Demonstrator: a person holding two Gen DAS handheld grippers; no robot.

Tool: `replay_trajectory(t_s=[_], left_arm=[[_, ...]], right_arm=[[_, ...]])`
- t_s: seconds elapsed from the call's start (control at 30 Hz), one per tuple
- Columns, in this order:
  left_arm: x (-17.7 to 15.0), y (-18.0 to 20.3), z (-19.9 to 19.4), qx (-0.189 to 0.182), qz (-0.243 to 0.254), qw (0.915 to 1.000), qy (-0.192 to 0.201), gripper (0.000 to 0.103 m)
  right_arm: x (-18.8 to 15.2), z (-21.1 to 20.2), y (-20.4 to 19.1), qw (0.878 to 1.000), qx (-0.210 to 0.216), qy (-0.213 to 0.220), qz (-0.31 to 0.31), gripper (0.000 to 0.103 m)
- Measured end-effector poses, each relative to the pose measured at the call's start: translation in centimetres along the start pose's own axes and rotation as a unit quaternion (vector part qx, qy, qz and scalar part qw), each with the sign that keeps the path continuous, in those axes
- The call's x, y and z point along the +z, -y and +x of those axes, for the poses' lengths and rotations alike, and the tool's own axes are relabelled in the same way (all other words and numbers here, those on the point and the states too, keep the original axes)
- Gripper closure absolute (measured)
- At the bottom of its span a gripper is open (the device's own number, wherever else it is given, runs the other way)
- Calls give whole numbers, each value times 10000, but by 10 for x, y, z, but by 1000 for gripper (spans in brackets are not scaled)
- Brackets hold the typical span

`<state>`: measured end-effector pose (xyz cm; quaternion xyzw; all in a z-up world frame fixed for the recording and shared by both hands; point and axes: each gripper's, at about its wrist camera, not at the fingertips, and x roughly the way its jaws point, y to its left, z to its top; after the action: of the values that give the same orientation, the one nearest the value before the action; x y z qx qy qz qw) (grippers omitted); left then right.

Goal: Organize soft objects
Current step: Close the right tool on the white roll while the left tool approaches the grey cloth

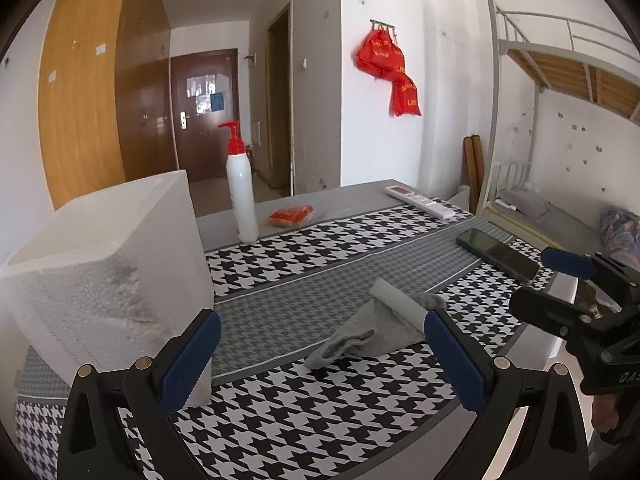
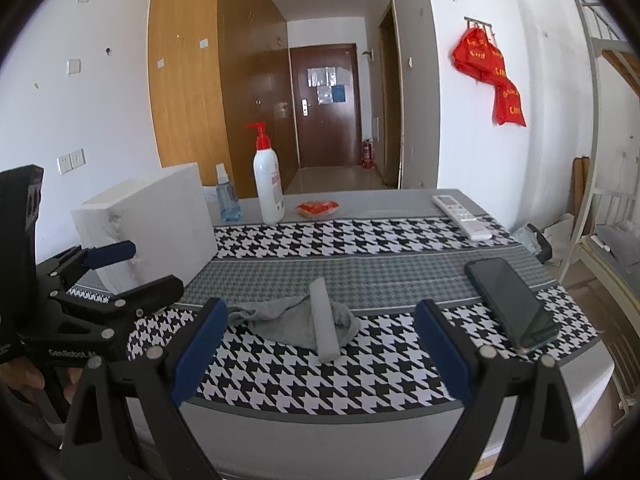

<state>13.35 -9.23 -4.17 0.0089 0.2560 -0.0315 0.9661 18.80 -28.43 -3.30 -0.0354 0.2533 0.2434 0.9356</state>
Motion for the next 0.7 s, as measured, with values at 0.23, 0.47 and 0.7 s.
replay_trajectory(t_s=[0.23, 0.47, 0.7], left_arm=[[-1, -2, 11, 64, -19, 9999, -93, 1], [0, -4, 19, 136, -15, 9998, -153, 1], [-1, -9, 27, 157, -57, 9996, -208, 1]], right_arm=[[-2, 14, 4, 9999, 90, -118, 0, 7], [-2, 26, 5, 9996, 179, -223, 11, 7], [-2, 36, 5, 9992, 266, -293, -27, 7]])
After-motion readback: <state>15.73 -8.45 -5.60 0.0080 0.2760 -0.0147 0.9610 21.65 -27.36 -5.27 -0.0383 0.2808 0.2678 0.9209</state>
